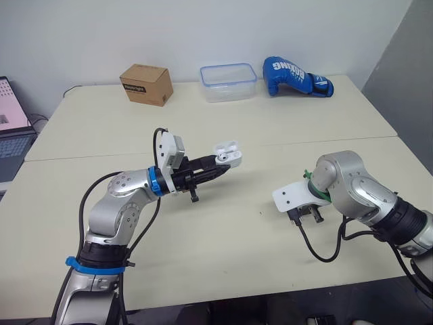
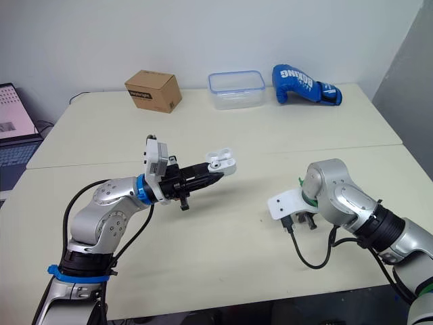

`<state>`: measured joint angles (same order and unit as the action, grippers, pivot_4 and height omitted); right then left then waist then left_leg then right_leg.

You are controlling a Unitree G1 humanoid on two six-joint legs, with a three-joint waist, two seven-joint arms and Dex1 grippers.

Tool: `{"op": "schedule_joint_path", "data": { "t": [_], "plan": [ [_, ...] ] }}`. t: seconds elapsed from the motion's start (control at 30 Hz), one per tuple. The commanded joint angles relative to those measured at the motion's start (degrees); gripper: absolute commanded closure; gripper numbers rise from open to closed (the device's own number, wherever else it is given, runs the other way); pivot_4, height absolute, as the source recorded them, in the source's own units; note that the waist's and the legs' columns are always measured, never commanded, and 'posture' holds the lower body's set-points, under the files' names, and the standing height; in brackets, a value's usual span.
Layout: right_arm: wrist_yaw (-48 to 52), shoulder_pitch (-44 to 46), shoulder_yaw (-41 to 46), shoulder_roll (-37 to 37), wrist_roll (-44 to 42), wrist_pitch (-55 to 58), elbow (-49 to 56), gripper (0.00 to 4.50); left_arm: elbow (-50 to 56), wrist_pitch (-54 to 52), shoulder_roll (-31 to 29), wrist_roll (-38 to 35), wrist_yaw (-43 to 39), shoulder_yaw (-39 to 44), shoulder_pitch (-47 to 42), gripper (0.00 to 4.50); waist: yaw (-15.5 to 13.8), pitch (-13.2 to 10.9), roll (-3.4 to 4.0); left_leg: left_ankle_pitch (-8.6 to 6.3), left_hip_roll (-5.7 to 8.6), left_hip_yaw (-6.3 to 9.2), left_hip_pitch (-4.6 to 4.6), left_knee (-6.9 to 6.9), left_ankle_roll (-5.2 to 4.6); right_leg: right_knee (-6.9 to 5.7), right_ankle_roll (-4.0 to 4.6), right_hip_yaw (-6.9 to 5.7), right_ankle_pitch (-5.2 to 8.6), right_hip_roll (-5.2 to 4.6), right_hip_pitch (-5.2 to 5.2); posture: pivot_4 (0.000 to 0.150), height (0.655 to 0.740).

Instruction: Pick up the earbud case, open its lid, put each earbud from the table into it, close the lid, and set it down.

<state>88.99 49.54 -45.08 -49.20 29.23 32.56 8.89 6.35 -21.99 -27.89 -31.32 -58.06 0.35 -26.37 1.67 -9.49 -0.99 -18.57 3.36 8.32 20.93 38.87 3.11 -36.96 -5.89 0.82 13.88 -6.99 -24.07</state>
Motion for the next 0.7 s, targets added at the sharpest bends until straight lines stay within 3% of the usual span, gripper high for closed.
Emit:
{"op": "schedule_joint_path", "data": {
  "t": [0.03, 0.37, 0.53, 0.7],
  "plan": [
    [3.51, 0.68, -0.08, -0.83, 1.53, -0.29, 0.74, 3.96, 2.01, 0.76, 0.03, -0.30, 0.30, 0.47, -0.06, 3.72, 0.00, 0.00, 0.00, 0.00, 0.00, 0.00, 0.00, 0.00, 0.00, 0.00, 0.00, 0.00, 0.00, 0.00, 0.00, 0.150, 0.7307],
    [3.51, 0.48, 0.14, -1.31, 1.61, -0.68, 1.38, 4.09, 1.78, 1.32, 0.08, -0.14, 0.15, 0.54, 0.45, 3.72, 0.00, 0.00, 0.00, 0.00, 0.00, 0.01, 0.00, 0.00, 0.00, -0.01, 0.00, -0.01, 0.00, 0.00, 0.00, 0.150, 0.7307],
    [2.27, 0.02, 4.03, -1.30, 0.40, 1.31, 1.59, 4.09, 1.26, 1.01, 0.12, -0.91, -0.58, 0.71, 0.43, 3.72, -0.01, 0.00, 0.00, 0.00, 0.00, 0.01, 0.01, 0.00, 0.00, 0.00, 0.00, -0.01, 0.00, 0.00, -0.01, 0.150, 0.7307],
    [0.10, -3.93, 15.35, -0.14, -8.72, 9.71, 5.87, 4.09, -0.92, 1.38, 0.09, -2.19, -3.69, 1.18, -0.75, 3.72, -0.04, 0.00, 0.00, 0.00, 0.00, 0.02, 0.02, -0.01, 0.00, 0.01, 0.00, -0.01, 0.00, 0.00, -0.01, 0.150, 0.7307]
  ]
}}
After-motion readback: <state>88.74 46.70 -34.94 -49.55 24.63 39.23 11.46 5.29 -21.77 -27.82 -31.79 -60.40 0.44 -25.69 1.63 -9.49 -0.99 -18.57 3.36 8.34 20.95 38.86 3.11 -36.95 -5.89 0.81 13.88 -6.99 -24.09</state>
